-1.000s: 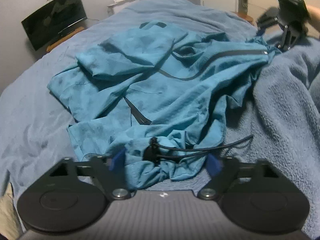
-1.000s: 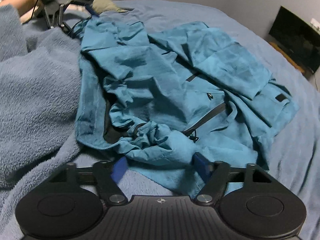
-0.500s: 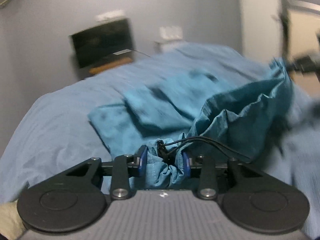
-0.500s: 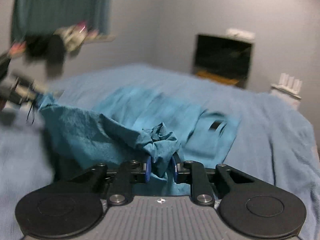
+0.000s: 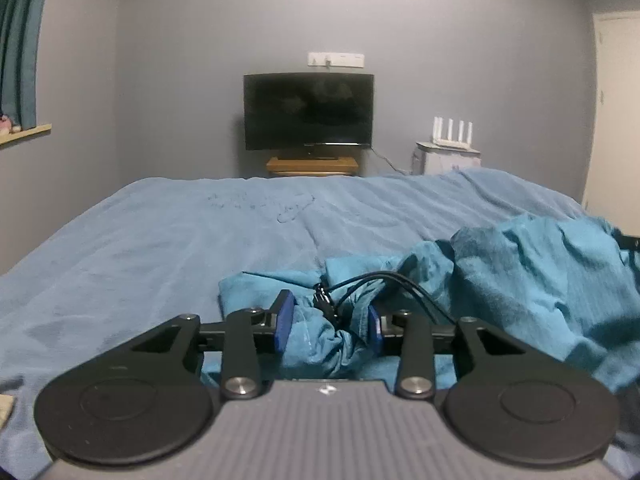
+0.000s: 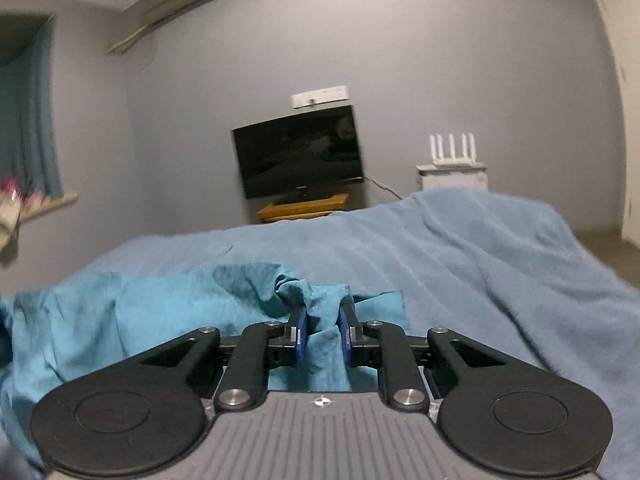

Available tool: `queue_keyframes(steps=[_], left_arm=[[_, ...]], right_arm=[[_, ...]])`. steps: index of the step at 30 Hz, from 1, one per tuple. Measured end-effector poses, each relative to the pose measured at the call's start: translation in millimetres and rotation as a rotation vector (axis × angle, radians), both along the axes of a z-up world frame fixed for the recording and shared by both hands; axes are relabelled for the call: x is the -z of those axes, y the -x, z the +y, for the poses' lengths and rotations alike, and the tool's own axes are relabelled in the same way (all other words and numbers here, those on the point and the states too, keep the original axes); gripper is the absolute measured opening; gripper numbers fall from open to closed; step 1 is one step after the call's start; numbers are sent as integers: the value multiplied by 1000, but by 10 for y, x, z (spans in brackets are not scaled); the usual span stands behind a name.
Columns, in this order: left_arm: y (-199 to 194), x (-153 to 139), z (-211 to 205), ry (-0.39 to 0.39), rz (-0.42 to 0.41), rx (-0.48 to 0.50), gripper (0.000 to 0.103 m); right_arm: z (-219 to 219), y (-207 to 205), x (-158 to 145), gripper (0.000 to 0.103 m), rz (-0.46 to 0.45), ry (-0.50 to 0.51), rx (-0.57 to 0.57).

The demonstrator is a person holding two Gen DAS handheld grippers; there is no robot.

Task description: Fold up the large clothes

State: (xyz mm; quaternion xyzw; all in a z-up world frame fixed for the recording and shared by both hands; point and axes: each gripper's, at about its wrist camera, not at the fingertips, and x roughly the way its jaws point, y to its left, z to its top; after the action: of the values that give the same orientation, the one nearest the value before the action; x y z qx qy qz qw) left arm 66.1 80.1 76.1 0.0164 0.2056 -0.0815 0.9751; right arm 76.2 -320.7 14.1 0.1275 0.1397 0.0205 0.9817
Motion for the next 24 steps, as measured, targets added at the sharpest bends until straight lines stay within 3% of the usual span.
queue_keyframes(steps=[3,8,11,13,16,19,20,21,22,23,24], left_arm=[[-208,223,-47,-17,-3,-24,42],[-435,568,16,-79,58,26,68],[-618,721,141,-90,130,44,72],[-695,789,227,-61,182,43,74],[-659,917,395,2,237,47,84],[-707,1029,509,51,288,53,85],[-708,1059,541,84,298,62,84],[-703,1088,571,121,299,73,74],[-727,1106,600,151,301,71,48],[-749,1114,624,172,300,58,40],[-686,1062,639,200,286,43,31]], right_arm=[[-24,-252,201,17,11,-10,-1],[-100,-686,591,20,106,-19,-75],[-187,-865,733,37,169,-74,-137],[-209,-986,776,61,201,-86,-174],[-234,-1093,818,71,247,-83,-222],[-276,-1058,911,77,284,-54,-234],[-292,-1060,938,77,301,-67,-254],[-321,-1098,981,74,315,-93,-294],[-322,-1077,990,58,307,-108,-333],[-298,-1006,944,47,292,-99,-362],[-268,-954,904,26,279,-56,-365]])
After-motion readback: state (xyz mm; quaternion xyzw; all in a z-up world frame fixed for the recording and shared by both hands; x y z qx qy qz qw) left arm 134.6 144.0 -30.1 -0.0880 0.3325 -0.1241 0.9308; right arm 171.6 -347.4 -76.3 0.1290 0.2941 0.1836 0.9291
